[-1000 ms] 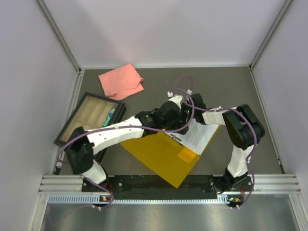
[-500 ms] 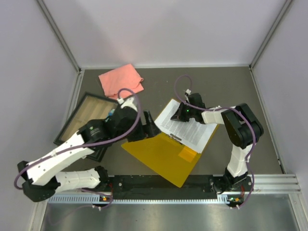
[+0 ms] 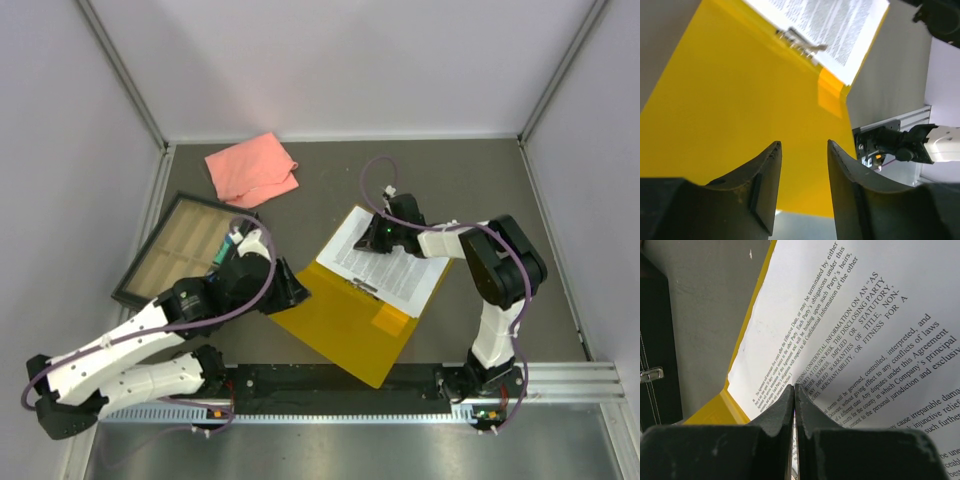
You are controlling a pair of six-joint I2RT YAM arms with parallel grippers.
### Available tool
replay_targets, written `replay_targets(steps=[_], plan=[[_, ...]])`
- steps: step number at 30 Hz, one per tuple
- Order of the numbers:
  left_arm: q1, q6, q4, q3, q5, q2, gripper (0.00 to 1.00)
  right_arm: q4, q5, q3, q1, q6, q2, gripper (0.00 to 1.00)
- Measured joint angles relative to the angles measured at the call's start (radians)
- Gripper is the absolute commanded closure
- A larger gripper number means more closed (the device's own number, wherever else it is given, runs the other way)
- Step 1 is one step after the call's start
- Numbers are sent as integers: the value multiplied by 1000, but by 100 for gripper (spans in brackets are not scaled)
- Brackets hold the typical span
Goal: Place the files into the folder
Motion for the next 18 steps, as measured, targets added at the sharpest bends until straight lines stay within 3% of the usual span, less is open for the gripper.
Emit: replay_targets(steps=[4, 9, 11, 15, 16, 18], plan=[[0, 82, 122, 66, 1, 129, 56, -7, 6, 6, 3, -7, 0, 100], [0, 130, 223, 164, 20, 341, 77, -7, 6, 6, 3, -7, 0, 100], [0, 138, 235, 180, 22, 415, 79, -6, 6, 6, 3, -7, 0, 100], [0, 166, 288, 135, 23, 524, 85, -5, 5, 6, 3, -7, 0, 100], [0, 173, 306, 111, 23, 538, 93, -5, 5, 6, 3, -7, 0, 100], [0, 184, 347, 54, 23, 570, 100, -5, 5, 5, 3, -7, 0, 100]])
